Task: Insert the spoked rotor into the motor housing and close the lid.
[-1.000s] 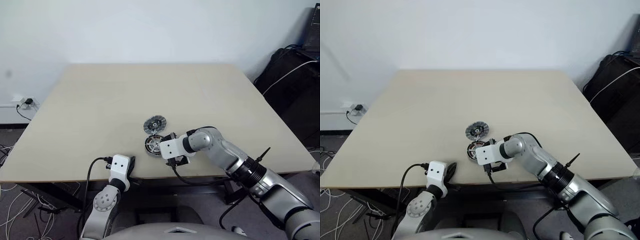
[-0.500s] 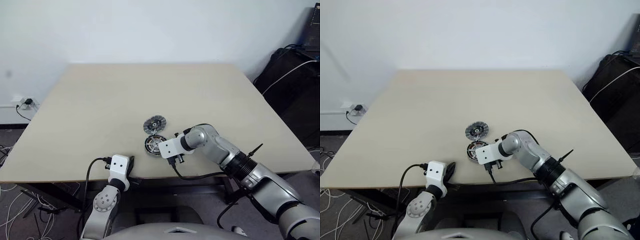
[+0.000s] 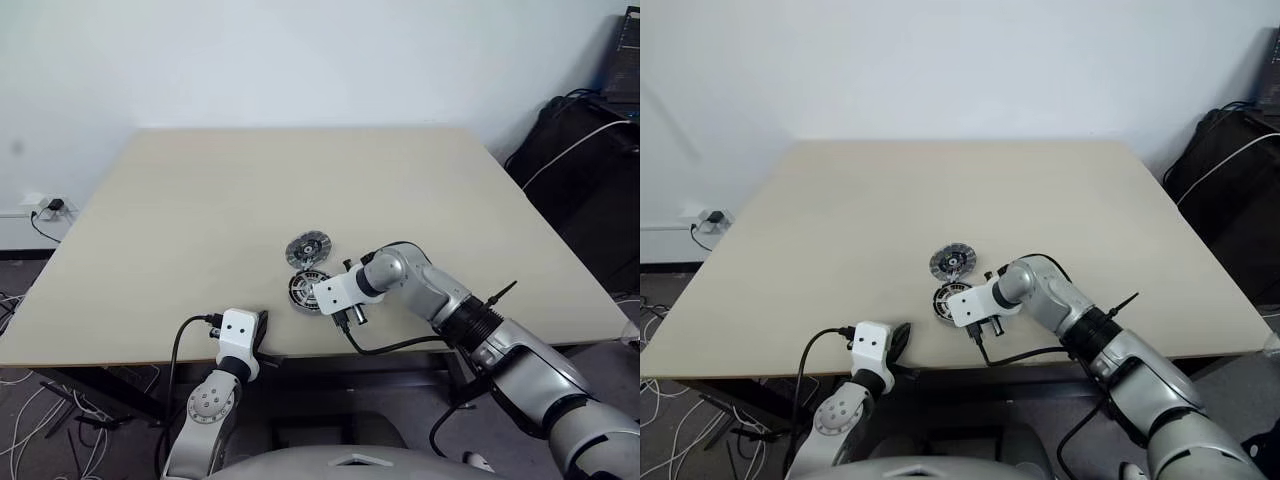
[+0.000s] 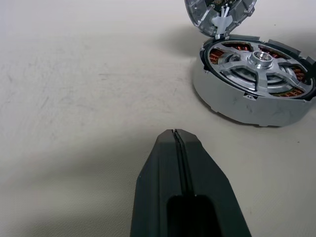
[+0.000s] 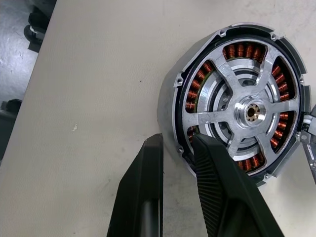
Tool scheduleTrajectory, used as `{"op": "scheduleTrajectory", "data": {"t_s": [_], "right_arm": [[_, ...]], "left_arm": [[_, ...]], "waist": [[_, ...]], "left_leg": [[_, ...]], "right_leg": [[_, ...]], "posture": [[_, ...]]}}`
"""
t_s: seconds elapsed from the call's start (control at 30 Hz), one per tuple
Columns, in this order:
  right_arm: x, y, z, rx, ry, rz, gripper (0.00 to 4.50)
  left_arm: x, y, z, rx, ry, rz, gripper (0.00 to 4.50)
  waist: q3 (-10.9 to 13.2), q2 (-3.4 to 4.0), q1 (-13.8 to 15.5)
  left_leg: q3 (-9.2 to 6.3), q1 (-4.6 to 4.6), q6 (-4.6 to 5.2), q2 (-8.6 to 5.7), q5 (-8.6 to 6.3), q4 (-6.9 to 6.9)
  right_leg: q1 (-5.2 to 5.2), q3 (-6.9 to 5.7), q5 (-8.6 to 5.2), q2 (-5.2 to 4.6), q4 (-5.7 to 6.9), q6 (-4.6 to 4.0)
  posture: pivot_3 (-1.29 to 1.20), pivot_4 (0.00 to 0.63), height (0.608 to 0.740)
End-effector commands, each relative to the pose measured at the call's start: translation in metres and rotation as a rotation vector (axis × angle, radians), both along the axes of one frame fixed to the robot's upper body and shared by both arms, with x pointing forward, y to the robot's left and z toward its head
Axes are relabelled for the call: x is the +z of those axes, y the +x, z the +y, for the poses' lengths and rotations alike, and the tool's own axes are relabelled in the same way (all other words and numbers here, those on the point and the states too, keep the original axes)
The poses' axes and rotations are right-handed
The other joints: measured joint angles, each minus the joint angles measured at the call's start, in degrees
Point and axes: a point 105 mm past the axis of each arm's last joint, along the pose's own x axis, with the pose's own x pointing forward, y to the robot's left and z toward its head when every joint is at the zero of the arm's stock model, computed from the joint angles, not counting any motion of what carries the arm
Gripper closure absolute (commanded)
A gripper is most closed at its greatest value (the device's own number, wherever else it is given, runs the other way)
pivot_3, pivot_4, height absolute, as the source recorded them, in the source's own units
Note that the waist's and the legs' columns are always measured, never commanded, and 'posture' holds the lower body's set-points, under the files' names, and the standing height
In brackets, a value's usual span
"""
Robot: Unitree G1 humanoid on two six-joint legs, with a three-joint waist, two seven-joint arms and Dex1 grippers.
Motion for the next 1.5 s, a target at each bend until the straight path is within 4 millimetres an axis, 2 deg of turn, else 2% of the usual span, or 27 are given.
{"op": "scheduleTrajectory", "data": {"t_s": [0.03, 0.17, 0.2, 0.47, 0.67, 0.87, 1.17, 1.3, 1.5], "right_arm": [[0.005, 0.006, 0.001, 0.002, -0.003, -0.013, 3.52], [0.003, 0.007, 0.003, -0.016, 0.007, 0.001, 4.3], [0.003, 0.007, 0.003, -0.019, 0.008, 0.003, 4.37], [-0.002, 0.005, -0.001, -0.067, 0.024, 0.025, 4.38], [0.004, 0.005, 0.002, -0.242, 0.201, 0.051, 4.38], [0.004, -0.015, -0.008, -0.471, 0.328, 0.152, 4.38], [0.031, -0.041, -0.003, -0.761, 0.512, 0.323, 4.38], [0.042, -0.036, 0.0, -0.947, 0.594, 0.396, 4.38], [0.04, -0.025, 0.008, -1.143, 0.642, 0.449, 4.38]], "left_arm": [[0.009, 0.005, -0.003, 0.003, -0.022, -0.044, 4.5], [0.01, 0.005, -0.002, 0.008, -0.022, -0.046, 4.5], [0.01, 0.005, -0.002, 0.009, -0.022, -0.047, 4.5], [0.011, 0.006, -0.003, 0.01, -0.026, -0.048, 4.5], [0.01, 0.005, -0.004, 0.009, -0.028, -0.045, 4.5], [0.008, 0.002, -0.004, 0.015, -0.032, -0.037, 4.5], [0.006, 0.0, -0.006, -0.003, -0.033, -0.028, 4.5], [0.006, 0.001, -0.008, -0.017, -0.034, -0.027, 4.5], [0.006, 0.002, -0.009, -0.027, -0.035, -0.027, 4.5]], "waist": [[-0.01, 0.0, -0.03], [-0.03, 0.02, -0.14], [-0.04, 0.02, -0.14], [-0.12, 0.04, -0.2], [-0.18, 0.0, -0.11], [-0.21, 0.04, 0.49], [-0.17, 0.06, 0.64], [-0.15, 0.04, 0.6], [-0.14, 0.06, 0.5]], "left_leg": [[0.0, 0.01, -0.01, 0.0, 0.0, 0.0], [0.0, 0.06, -0.03, 0.02, 0.02, 0.0], [0.01, 0.06, -0.04, 0.02, 0.03, 0.0], [0.02, 0.1, -0.07, 0.02, 0.05, 0.01], [0.02, 0.11, -0.07, 0.03, 0.05, 0.01], [-0.05, -0.04, -0.04, 0.01, 0.02, 0.0], [-0.08, -0.18, 0.0, 0.02, -0.03, 0.01], [-0.08, -0.16, -0.03, 0.04, -0.02, 0.01], [-0.1, -0.24, -0.04, 0.03, -0.01, 0.01]], "right_leg": [[0.01, 0.0, 0.0, 0.0, 0.0, 0.0], [0.04, 0.0, 0.01, 0.01, 0.03, -0.01], [0.04, 0.0, 0.01, 0.01, 0.03, -0.01], [0.07, 0.01, 0.03, 0.01, 0.04, 0.0], [0.08, 0.01, 0.03, 0.01, 0.05, -0.01], [-0.02, 0.0, 0.01, 0.0, 0.02, -0.02], [-0.16, -0.04, -0.02, 0.0, -0.02, -0.05], [-0.17, -0.07, -0.02, 0.0, 0.01, -0.04], [-0.24, -0.08, -0.01, 0.0, 0.02, -0.05]], "posture": [[0.0, 0.0, 0.74], [0.0, 0.0, 0.74], [0.0, 0.0, 0.74], [0.0, 0.0, 0.74], [0.0, 0.0, 0.74], [0.0, 0.0, 0.74], [0.0, 0.0, 0.74], [0.0, 0.0, 0.74], [0.0, 0.0, 0.74]]}}
